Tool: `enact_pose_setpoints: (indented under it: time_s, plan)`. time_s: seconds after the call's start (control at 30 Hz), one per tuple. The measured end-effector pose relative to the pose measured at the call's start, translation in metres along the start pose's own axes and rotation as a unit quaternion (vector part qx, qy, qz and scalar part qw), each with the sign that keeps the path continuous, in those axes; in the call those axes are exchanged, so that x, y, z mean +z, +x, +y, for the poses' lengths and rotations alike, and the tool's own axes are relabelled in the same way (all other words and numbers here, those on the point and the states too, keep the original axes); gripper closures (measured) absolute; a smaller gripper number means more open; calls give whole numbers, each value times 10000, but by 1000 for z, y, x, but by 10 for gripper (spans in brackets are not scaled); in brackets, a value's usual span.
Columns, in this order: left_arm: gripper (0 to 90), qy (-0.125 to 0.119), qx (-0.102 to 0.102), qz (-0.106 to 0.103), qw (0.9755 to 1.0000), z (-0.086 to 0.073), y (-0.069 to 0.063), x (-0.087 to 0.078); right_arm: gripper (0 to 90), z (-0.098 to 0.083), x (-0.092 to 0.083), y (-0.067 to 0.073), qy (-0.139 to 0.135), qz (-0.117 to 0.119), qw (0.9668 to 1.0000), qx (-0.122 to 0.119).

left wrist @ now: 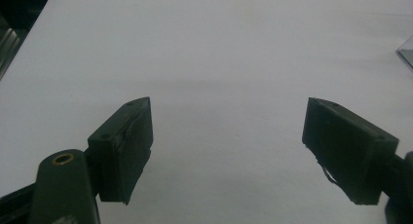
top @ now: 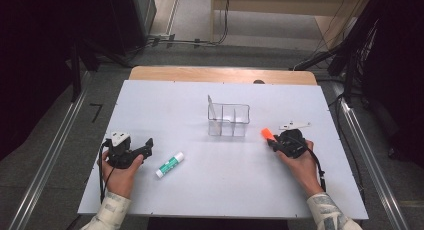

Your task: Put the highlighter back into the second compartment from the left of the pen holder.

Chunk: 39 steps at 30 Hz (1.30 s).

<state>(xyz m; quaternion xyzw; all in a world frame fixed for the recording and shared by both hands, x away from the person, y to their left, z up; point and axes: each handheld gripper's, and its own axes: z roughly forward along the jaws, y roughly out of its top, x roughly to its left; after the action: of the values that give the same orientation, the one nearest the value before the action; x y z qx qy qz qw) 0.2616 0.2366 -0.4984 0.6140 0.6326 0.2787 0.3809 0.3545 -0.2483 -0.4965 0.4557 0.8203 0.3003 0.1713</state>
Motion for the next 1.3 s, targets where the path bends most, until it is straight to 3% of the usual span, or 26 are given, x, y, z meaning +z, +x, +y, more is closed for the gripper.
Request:
enact_pose_setpoints:
  time_s: [0.63, 1.0, 1.3]
  plan:
    - [196, -11, -15, 7, 10000, 0, 1, 0, 643, 0, -8, -4, -126, 72, 9997, 194]
    - [196, -13, -17, 7, 10000, 0, 1, 0, 643, 4, -20, -2, -372, 169, 9988, 261]
    - [196, -10, -14, 19, 10000, 0, 1, 0, 643, 15, -37, 9, -696, 386, 9967, 176]
